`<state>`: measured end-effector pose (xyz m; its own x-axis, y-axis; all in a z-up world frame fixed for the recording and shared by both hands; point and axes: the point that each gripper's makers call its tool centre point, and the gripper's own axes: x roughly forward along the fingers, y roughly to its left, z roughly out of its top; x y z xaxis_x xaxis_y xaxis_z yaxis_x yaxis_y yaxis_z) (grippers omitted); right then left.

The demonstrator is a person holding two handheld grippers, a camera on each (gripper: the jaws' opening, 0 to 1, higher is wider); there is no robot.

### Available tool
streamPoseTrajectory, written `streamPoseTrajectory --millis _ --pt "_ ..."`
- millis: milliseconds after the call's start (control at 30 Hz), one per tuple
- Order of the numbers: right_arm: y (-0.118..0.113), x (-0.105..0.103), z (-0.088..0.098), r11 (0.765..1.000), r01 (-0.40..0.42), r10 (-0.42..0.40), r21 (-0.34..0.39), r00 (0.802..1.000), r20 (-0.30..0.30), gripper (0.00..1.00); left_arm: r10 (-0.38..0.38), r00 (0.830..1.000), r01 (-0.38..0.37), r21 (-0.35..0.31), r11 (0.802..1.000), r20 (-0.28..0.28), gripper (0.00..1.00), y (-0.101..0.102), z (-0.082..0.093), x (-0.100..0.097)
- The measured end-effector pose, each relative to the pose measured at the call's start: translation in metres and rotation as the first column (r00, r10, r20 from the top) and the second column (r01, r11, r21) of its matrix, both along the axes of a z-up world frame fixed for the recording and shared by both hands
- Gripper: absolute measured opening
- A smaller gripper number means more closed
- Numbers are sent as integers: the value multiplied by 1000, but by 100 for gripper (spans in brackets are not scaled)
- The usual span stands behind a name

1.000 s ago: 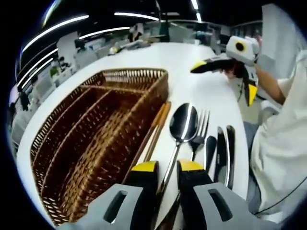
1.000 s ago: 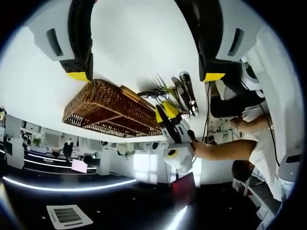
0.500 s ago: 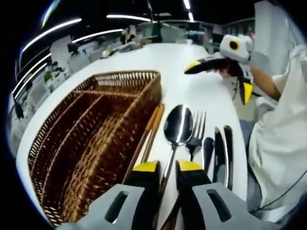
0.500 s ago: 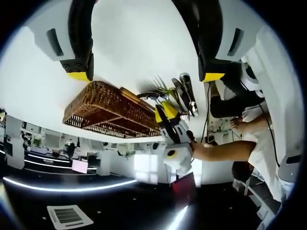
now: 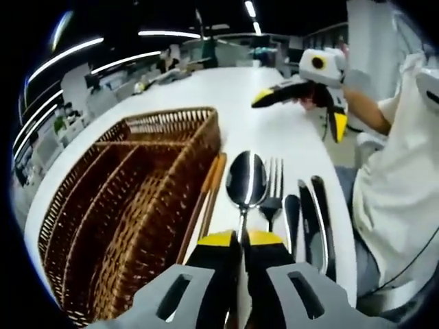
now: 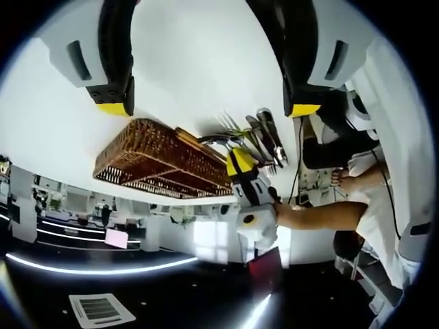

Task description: Arrange the knives, forks, and spoons in their matching storage slots by inserting each utensil handle-first until every utensil is classified and aligned in the correct compartment

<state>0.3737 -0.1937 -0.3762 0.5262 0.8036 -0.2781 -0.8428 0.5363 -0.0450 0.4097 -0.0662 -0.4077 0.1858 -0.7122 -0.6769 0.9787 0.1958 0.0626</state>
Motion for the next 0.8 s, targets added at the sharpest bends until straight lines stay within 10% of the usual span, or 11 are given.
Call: streamPoseTrajectory --millis 800 --pt "2 1 1 1000 -5 5 13 1000 -7 93 40 999 -40 9 999 31 3 10 18 26"
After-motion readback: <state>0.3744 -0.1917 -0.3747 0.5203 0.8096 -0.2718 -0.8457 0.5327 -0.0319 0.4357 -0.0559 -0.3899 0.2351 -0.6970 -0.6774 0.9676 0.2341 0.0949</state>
